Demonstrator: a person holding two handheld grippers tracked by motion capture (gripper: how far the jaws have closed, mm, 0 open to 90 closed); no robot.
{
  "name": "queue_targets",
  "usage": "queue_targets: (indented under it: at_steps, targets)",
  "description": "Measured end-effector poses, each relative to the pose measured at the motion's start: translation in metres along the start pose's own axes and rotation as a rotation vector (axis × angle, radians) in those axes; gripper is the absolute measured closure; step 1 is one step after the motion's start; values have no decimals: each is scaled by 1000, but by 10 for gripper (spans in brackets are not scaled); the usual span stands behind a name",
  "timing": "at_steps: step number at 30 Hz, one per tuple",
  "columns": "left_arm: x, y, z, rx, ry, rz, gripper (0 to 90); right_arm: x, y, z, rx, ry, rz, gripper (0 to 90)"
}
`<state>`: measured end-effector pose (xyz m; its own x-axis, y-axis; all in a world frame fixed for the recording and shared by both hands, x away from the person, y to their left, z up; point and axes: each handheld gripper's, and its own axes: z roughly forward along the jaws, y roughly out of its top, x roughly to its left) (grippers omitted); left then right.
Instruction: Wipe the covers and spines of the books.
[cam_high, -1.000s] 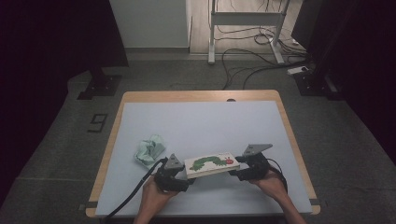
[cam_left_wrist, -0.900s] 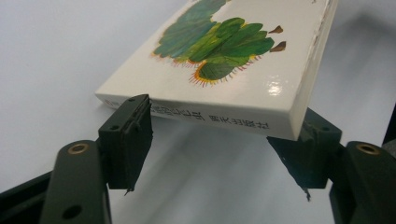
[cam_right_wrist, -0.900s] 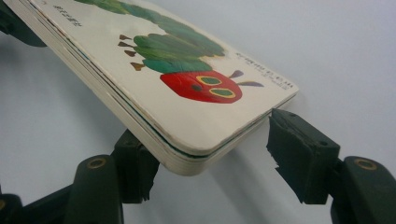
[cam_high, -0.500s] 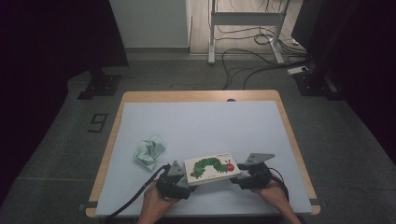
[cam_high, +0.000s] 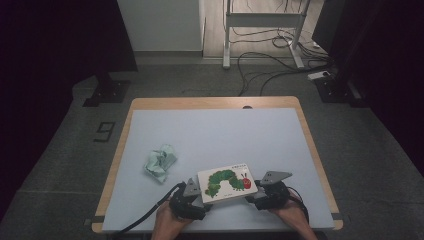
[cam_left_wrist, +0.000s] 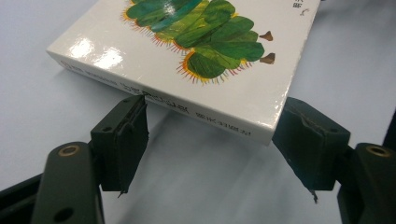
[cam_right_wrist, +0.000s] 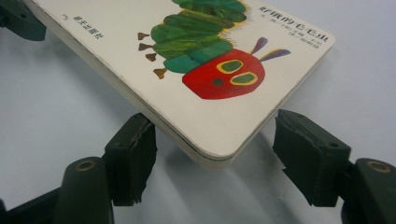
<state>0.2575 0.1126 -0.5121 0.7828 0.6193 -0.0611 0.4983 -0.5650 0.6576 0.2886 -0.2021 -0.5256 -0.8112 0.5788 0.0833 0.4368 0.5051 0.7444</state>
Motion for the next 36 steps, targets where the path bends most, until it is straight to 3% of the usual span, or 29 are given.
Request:
queue_targets:
  at_steps: [5,9,19,27,36]
  targets:
    - [1,-2,7,37,35,23,304,3,-4,4,2,2,-14,262]
    - [3,-1,7,35,40,28,295,1,-4,4,-21,18,10,273]
    - [4,-7,5,15,46,33,262,3,-6,5,-29,-2,-3,290]
    - [9,-6,4,20,23,53,303,7,-6,6,-25,-34,-28,313]
    - [21,-2,5,20,16,61,379,7,-2,10,-25,-51,-22,333]
